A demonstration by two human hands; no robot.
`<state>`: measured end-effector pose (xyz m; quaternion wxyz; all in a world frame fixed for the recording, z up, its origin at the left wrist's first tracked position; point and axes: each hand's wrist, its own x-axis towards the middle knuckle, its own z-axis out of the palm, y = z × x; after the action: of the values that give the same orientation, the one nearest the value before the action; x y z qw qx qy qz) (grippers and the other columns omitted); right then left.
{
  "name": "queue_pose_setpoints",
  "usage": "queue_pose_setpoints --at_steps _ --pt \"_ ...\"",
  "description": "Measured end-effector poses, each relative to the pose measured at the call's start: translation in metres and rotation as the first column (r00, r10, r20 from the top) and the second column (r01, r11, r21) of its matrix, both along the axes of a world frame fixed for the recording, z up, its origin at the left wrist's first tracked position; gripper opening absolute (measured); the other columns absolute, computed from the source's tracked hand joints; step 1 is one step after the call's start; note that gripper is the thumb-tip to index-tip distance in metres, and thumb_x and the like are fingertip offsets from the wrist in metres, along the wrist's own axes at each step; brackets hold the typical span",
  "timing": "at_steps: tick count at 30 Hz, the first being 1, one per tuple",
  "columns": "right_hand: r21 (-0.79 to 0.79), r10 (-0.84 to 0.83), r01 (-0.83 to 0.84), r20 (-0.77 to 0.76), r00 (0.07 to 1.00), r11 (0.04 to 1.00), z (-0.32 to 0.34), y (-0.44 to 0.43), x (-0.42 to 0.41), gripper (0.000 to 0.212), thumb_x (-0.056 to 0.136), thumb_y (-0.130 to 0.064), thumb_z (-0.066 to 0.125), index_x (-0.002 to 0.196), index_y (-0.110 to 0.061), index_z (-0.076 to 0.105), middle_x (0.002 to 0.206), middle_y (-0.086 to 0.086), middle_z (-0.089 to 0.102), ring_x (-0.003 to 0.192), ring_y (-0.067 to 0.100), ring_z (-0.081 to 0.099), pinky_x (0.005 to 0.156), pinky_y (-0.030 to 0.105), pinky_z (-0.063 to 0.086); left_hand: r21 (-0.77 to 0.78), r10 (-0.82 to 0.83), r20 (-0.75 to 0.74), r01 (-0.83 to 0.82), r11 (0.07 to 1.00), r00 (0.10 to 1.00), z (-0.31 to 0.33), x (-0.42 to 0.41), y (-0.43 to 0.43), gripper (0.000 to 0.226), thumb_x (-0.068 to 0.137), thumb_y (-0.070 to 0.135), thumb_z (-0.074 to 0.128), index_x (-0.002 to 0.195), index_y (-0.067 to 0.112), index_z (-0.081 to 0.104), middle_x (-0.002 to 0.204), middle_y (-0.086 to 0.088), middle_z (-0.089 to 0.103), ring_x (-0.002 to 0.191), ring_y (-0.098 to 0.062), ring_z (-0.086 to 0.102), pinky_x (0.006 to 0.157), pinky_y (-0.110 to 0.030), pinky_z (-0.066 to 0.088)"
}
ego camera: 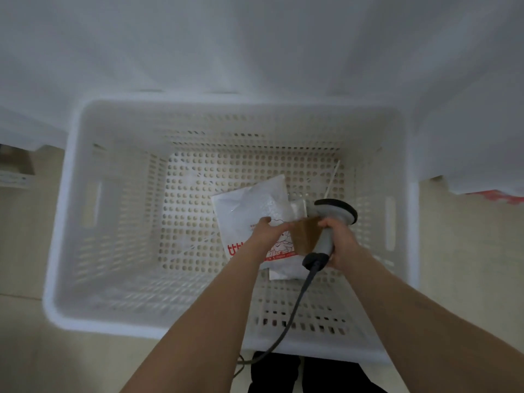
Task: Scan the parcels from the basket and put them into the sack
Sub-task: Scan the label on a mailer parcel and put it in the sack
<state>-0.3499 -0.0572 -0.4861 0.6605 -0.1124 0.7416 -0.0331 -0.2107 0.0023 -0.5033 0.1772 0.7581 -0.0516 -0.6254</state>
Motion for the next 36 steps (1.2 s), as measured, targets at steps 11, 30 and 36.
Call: queue_pose_setpoints --at_steps 11,30,36 --pt "-0.025 -0.074 0.077 0.121 0.99 0.997 -0.048 -0.007 -0.02 0.021 0.087 -0.013 0.057 0.105 -0.007 0.066 0.076 0.008 0.07 0.067 0.024 0.066 0.053 0.03 0.051 0.015 0.151 -0.166 -0.15 0.989 0.975 -0.086 -0.046 -0.013 0.063 0.073 0.032 0.08 0.125 0.009 0.053 0.118 -0.01 0.062 0.1 -0.024 0.06 0.08 -0.034 0.052" --pt "0.002 0.061 -0.062 0.156 0.986 0.998 -0.048 -0.004 -0.03 0.011 0.088 -0.015 0.055 0.083 -0.01 0.063 0.077 0.008 0.066 0.07 0.022 0.062 0.069 0.034 0.052 0.076 0.223 -0.201 -0.212 0.974 0.954 -0.076 -0.015 0.009 0.053 0.075 0.029 0.078 0.118 0.018 0.049 0.1 -0.003 0.061 0.087 -0.018 0.059 0.064 -0.03 0.052" --pt "0.043 -0.02 0.007 0.304 0.953 0.999 0.013 0.019 -0.004 0.011 0.091 -0.008 0.051 0.086 -0.008 0.061 0.061 0.002 0.069 0.049 0.013 0.066 0.044 0.024 0.051 -0.016 0.434 -0.024 -0.434 0.901 0.901 -0.012 0.029 0.031 0.07 0.08 0.038 0.071 0.139 0.021 0.037 0.127 -0.006 0.055 0.103 -0.022 0.057 0.085 -0.04 0.051"
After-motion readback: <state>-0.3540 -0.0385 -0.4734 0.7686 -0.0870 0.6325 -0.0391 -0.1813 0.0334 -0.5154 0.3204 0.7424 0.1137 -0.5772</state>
